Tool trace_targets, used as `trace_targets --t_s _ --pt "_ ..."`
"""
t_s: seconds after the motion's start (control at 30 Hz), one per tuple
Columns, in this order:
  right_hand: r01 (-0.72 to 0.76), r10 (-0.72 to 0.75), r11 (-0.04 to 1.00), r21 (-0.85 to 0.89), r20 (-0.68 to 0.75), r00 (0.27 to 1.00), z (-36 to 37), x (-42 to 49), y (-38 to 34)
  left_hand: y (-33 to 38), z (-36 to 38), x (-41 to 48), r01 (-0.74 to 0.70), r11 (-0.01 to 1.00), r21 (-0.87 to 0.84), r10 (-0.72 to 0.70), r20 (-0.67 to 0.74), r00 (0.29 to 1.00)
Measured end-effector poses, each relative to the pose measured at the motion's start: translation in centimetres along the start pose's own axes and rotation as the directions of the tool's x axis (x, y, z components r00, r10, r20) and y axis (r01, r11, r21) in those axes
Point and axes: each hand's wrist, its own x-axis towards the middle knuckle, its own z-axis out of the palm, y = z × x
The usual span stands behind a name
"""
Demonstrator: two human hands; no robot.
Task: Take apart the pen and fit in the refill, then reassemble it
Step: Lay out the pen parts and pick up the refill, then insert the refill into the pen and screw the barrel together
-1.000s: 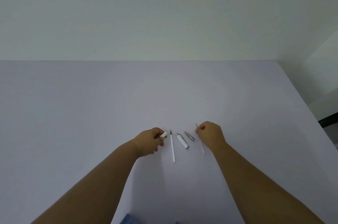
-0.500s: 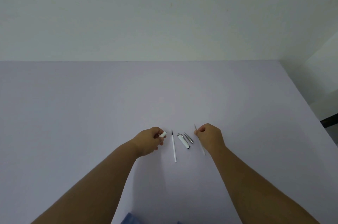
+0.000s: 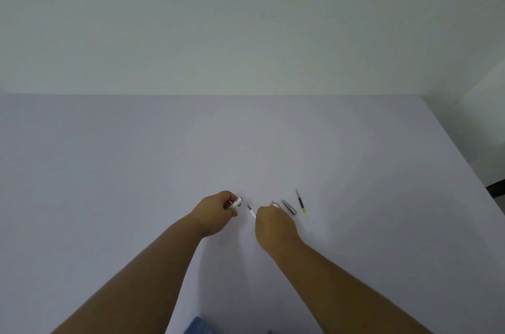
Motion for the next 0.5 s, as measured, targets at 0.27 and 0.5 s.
trace_targets --t_s 0.27,0.5 --pt "-0.161 0.336 0.666 0.728 -0.100 0.937 -3.6 0.9 0.7 0.4 0.5 -0.3 -0.040 0.998 0.044 0.040 0.012 0.999" --pt "-0.119 0.403 0.352 0.929 -0.036 0.914 -4.9 0.2 1.5 2.1 1.0 -0.5 -0.067 0.998 -0.008 0.067 0.031 0.997"
